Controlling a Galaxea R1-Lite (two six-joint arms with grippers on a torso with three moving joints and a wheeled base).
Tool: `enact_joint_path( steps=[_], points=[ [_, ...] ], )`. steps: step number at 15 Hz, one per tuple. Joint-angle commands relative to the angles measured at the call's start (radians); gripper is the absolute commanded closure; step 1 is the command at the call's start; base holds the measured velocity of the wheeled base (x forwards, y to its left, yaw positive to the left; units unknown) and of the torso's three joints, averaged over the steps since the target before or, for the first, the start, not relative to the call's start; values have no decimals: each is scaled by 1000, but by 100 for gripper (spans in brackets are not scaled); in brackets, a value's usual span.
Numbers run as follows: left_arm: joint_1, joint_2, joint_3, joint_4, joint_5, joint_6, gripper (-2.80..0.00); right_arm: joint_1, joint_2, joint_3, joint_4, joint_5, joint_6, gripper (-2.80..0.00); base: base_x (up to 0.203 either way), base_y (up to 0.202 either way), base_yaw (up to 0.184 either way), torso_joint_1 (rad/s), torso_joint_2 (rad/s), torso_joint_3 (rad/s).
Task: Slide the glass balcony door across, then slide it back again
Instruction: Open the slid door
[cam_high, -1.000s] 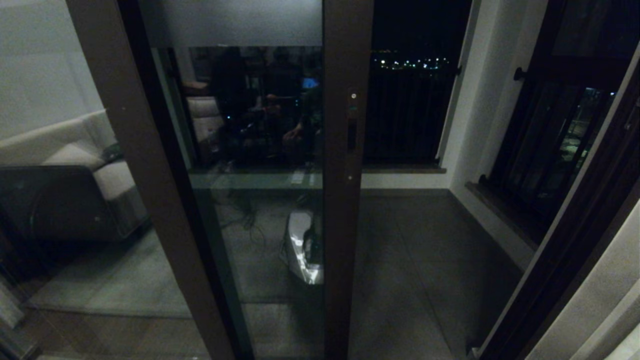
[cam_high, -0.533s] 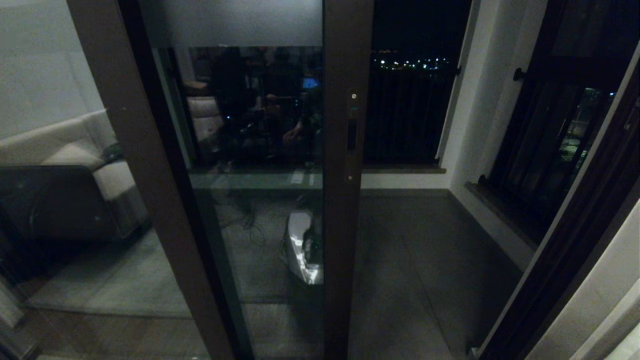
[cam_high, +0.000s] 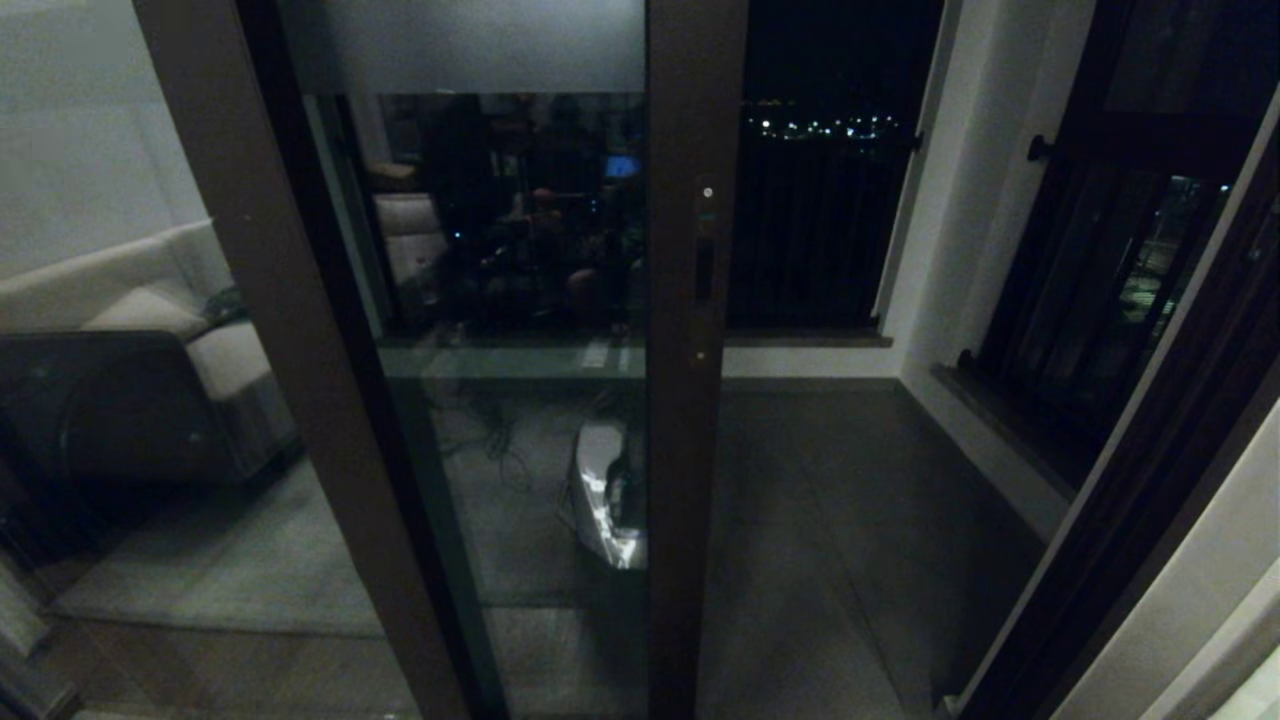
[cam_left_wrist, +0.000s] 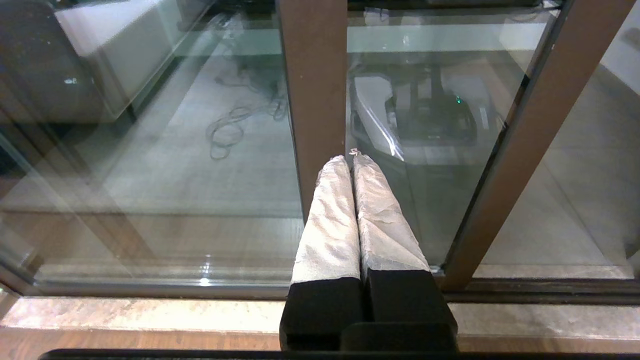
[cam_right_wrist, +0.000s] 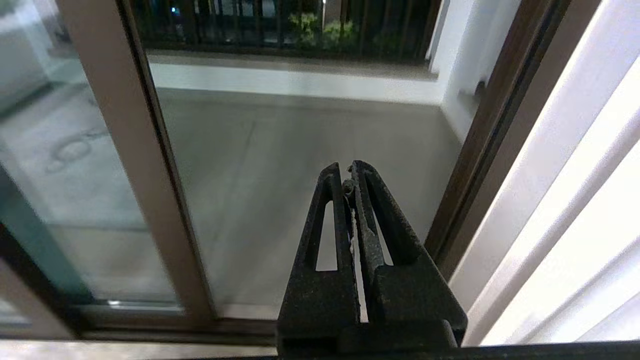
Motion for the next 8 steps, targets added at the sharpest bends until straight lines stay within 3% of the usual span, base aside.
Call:
enact_joint_path(
  steps=[1,4,7,8],
  points=[
    [0,1,0,1,0,1,0,0,1,3,72,-6,31,0,0,0,0,0,0,0],
    [0,1,0,1,0,2,0,1,0,4,70,-10,44,0,0,0,0,0,0,0],
    [0,1,0,3,-32,81,0,1,0,4,70,-10,44,0,0,0,0,0,0,0],
    [0,1,2,3,-26,73,0,0,0,4,70,-10,44,0,0,0,0,0,0,0]
  ],
)
